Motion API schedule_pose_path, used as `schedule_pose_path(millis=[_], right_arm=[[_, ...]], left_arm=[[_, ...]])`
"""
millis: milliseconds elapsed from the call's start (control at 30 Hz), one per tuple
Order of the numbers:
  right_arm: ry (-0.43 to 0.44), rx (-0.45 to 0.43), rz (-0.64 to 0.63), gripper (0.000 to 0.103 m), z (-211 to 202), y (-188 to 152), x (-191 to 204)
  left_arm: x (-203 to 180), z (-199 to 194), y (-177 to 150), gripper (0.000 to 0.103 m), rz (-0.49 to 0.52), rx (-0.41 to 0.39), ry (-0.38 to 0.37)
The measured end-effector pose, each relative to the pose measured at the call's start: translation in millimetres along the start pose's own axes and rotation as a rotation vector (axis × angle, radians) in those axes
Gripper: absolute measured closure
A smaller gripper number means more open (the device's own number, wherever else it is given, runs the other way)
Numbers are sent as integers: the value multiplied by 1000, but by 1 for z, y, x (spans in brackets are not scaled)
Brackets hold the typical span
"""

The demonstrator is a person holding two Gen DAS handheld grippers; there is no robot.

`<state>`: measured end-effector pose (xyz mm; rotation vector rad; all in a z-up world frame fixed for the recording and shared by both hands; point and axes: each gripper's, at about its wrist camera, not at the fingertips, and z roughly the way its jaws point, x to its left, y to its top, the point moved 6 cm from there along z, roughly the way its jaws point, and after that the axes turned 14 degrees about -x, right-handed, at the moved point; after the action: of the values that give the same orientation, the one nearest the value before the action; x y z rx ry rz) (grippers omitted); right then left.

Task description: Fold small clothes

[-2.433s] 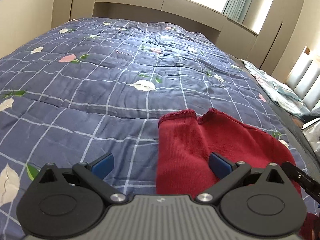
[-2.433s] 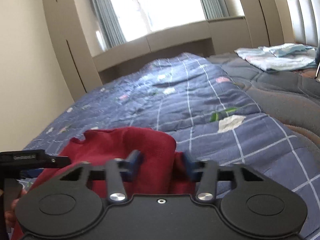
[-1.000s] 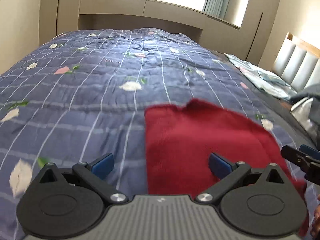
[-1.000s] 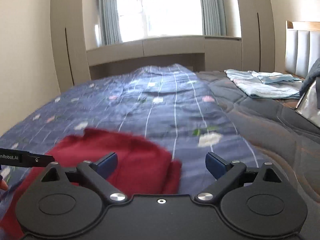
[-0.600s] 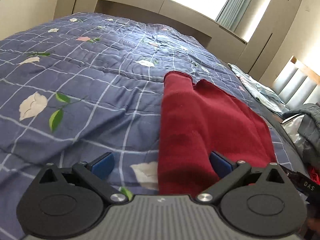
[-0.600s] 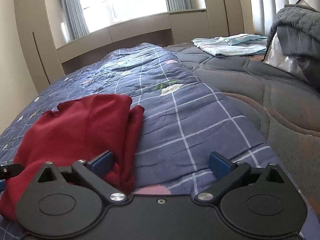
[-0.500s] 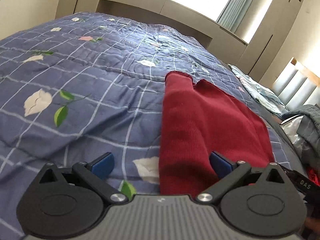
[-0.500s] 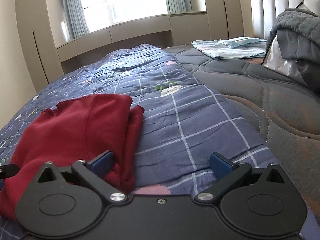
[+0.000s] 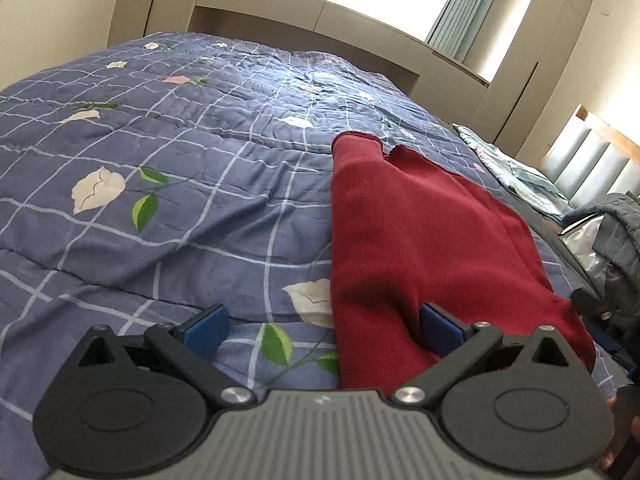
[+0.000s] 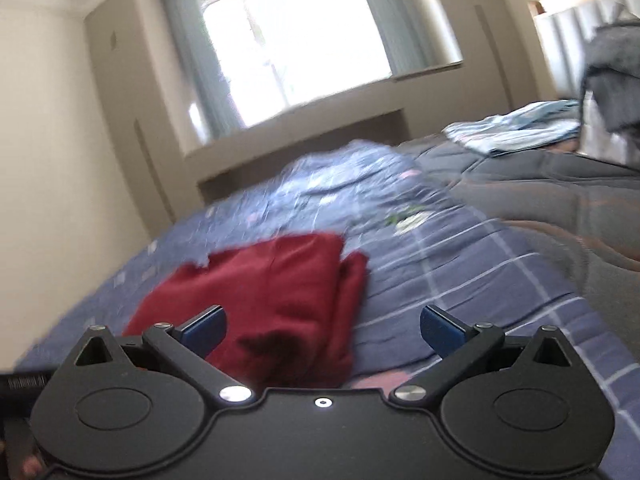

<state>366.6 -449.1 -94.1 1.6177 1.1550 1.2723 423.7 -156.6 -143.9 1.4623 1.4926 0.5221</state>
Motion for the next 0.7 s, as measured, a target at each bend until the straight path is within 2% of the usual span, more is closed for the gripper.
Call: schedule_pose_path(millis=[67,167,300,700], right_arm=[[-29,64,-26,1,10,-6,2],[-48,152,16,0,21,-16,-4],[-38,139,55,0,17,-17,-8],[-49,137,55,0,16,-16,-9]], left_arm=[[0,0,-1,1,-4,-1,-2],[0,0,-1,1,-3,-3,-2],[1,0,-1,1,-8,-5,-5],[3,-4,-4,1,-1,7,-21]])
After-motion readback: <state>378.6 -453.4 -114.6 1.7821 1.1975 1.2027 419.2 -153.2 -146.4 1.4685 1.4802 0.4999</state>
